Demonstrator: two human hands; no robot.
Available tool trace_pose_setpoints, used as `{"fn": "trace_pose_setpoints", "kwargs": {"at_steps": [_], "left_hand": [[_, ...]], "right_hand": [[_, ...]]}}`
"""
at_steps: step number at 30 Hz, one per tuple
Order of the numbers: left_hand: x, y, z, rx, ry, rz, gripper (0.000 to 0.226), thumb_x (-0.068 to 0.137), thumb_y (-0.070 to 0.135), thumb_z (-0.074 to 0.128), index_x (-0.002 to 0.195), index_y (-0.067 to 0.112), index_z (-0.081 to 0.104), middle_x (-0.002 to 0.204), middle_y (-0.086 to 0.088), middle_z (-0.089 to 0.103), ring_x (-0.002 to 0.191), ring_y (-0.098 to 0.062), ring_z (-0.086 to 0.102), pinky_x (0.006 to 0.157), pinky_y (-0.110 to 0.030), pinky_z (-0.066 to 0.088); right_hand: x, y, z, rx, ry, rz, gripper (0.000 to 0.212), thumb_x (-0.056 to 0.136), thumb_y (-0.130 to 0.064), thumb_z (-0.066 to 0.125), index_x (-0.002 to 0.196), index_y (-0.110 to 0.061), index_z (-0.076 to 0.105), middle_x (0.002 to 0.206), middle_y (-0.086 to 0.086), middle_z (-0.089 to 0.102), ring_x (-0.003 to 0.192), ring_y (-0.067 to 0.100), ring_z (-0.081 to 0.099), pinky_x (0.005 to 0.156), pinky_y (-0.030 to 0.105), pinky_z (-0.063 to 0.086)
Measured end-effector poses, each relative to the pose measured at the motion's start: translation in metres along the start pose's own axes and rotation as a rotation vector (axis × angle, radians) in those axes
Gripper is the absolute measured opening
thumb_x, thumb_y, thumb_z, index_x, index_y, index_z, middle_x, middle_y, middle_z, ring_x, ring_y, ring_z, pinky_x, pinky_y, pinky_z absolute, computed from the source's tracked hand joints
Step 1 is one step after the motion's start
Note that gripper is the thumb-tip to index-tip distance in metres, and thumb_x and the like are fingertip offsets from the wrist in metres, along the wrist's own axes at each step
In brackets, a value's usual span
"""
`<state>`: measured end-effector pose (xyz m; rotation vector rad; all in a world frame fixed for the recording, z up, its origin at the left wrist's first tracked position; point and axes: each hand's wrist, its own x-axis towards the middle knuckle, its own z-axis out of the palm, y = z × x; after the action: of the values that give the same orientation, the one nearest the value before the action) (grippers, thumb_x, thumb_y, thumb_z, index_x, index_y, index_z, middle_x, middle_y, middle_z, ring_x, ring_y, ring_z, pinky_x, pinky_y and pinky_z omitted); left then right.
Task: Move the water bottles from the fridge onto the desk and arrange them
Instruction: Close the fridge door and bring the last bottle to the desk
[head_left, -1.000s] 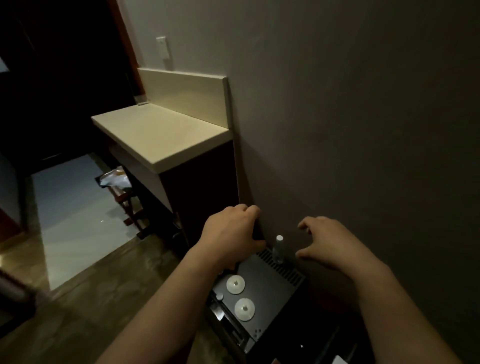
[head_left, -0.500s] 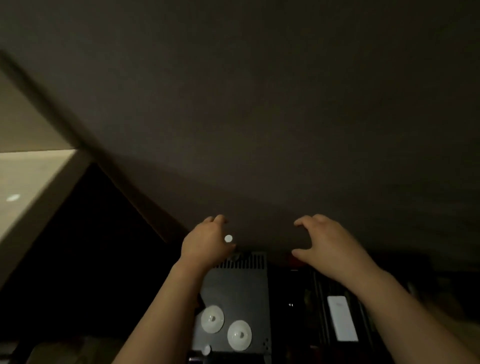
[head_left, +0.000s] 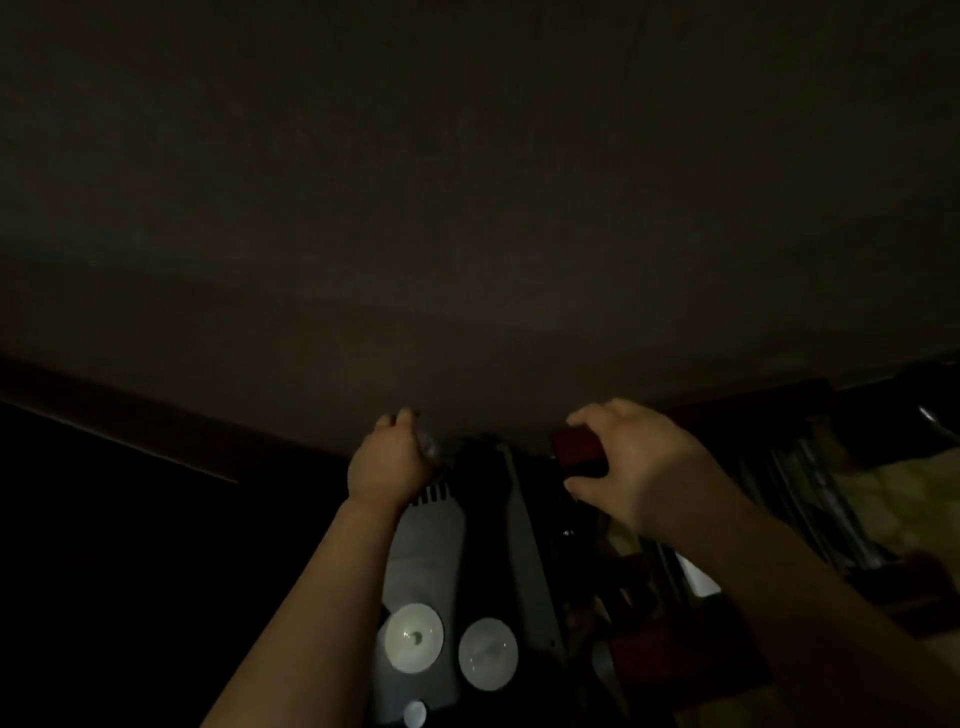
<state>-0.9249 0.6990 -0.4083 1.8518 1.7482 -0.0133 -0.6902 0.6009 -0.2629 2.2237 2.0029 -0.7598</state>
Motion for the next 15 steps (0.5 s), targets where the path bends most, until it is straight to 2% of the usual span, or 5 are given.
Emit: {"fn": "trace_pose_setpoints", "kwargs": {"at_steps": [3, 9, 12, 15], "left_hand": [[0.022, -0.016, 0.034, -0.036, -0.002, 0.001, 0.064, 0.082, 0.043, 0.073, 0.134, 0.016, 0.047, 0.126, -0.018, 0.054, 0.107, -0.040, 0.060, 0.084, -0.045, 0.054], [0.046, -0.038, 0.078, -0.086, 0.027, -0.020, 0.059, 0.090, 0.023, 0.067, 0.140, 0.011, 0.038, 0.127, -0.026, 0.053, 0.105, -0.045, 0.060, 0.082, -0.044, 0.051], [0.048, -0.039, 0.086, -0.109, 0.081, 0.015, 0.045, 0.091, 0.017, 0.065, 0.129, 0.006, 0.044, 0.123, -0.027, 0.055, 0.102, -0.046, 0.059, 0.078, -0.040, 0.046], [0.039, -0.040, 0.086, -0.123, 0.111, 0.039, 0.038, 0.089, 0.019, 0.068, 0.119, 0.006, 0.047, 0.118, -0.026, 0.057, 0.095, -0.045, 0.060, 0.071, -0.040, 0.047]], "right_hand": [[0.005, 0.009, 0.024, 0.041, 0.056, 0.026, 0.063, 0.079, -0.043, 0.076, 0.134, -0.027, 0.051, 0.128, -0.002, 0.052, 0.117, 0.017, 0.052, 0.095, 0.032, 0.048], [0.010, 0.023, 0.044, 0.046, -0.046, 0.097, 0.062, 0.085, -0.044, 0.070, 0.139, -0.032, 0.043, 0.140, -0.006, 0.043, 0.125, 0.012, 0.044, 0.095, 0.023, 0.041], [0.008, 0.024, 0.046, 0.054, -0.039, 0.116, 0.061, 0.085, -0.043, 0.069, 0.139, -0.030, 0.043, 0.139, -0.004, 0.044, 0.123, 0.013, 0.045, 0.096, 0.025, 0.044], [-0.001, 0.023, 0.044, 0.085, -0.021, 0.132, 0.065, 0.086, -0.041, 0.069, 0.143, -0.030, 0.039, 0.140, -0.003, 0.043, 0.124, 0.013, 0.045, 0.095, 0.022, 0.042]]}}
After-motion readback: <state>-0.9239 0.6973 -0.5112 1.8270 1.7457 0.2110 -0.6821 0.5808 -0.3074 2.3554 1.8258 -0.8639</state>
